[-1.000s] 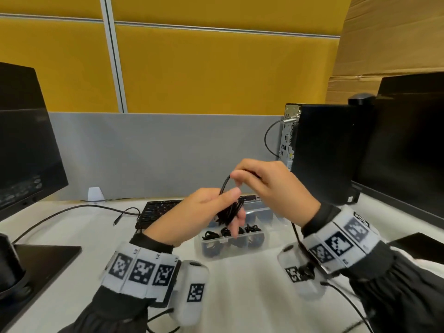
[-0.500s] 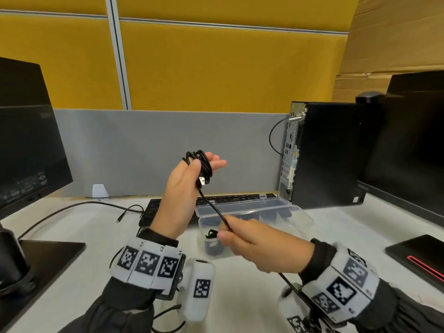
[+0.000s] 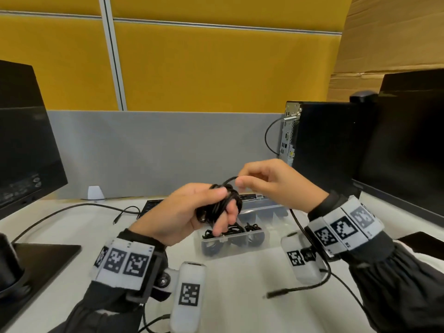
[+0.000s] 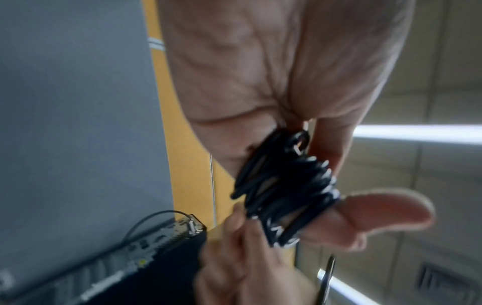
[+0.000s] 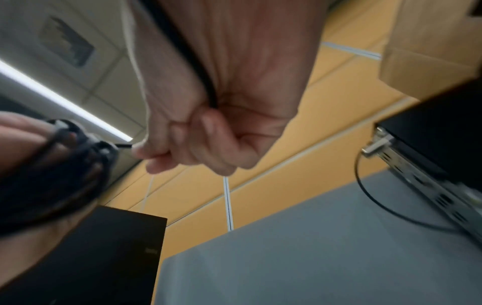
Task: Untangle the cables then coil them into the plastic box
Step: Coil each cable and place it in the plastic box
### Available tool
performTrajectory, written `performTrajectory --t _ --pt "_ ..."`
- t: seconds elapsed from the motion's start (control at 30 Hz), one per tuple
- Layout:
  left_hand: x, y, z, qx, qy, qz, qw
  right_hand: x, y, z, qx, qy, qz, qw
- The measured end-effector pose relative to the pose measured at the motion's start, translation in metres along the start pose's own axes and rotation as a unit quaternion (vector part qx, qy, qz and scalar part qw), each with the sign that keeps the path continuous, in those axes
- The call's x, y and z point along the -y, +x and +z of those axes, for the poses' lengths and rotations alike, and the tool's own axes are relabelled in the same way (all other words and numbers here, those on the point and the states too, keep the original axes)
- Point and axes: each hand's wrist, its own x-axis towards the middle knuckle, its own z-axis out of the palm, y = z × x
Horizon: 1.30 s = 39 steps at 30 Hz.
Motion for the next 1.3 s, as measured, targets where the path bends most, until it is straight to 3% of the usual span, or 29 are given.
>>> performTrajectory --t 0.13,0.23,0.43,0.5,0.6,0.67,0.73,0.8,0.87,0.97,1.03,1.13,1.3 --pt "-0.016 -0.004 -0.004 -0.110 -0.188 0.078 0.973 -0.019 -0.008 0.007 0.035 0.077 0.084 0.993" --pt "-0.017 -0.001 -0.007 -0.158 -0.240 0.137 0.948 -0.026 -0.014 0.016 0.051 0.107 0.103 0.988" --pt "-0.012 0.005 -0.018 -0.245 -0.361 0.231 0.870 -0.027 -0.025 0.045 0.102 -0.015 0.082 0.991" --pt "-0.006 0.009 -0.022 -0.297 -0.346 0.250 0.854 -0.024 -0.027 0.057 0.150 -0.029 0.077 0.985" --pt "0.001 0.014 -0.025 -0.350 -0.273 0.268 0.855 -0.003 -0.031 0.068 0.241 0.057 0.090 0.965" --pt "0.005 0.016 -0.028 -0.380 -0.166 0.255 0.874 0.010 -0.035 0.069 0.245 0.098 0.077 0.961" --pt "0.013 0.017 -0.034 -0.409 0.029 0.219 0.885 0.017 -0.034 0.064 0.198 0.040 0.020 0.979" --pt "0.020 0.016 -0.038 -0.398 0.227 0.163 0.874 0.018 -0.028 0.057 0.108 -0.051 -0.050 0.992" --pt "0.024 0.013 -0.038 -0.350 0.293 0.086 0.886 0.017 -0.020 0.045 -0.014 -0.102 -0.081 0.991" --pt "0.022 0.011 -0.026 -0.189 0.234 -0.016 0.954 0.014 -0.002 0.028 -0.154 -0.126 -0.090 0.976" --pt "0.018 0.009 -0.016 -0.086 0.171 -0.045 0.980 0.007 0.009 0.024 -0.203 -0.122 -0.067 0.969" --pt "0.008 0.004 -0.006 -0.031 0.075 -0.001 0.997 -0.011 0.017 0.027 -0.199 -0.081 -0.005 0.977" --pt "0.002 0.004 -0.002 -0.032 -0.052 0.085 0.995 -0.026 0.008 0.049 -0.033 0.008 0.041 0.999"
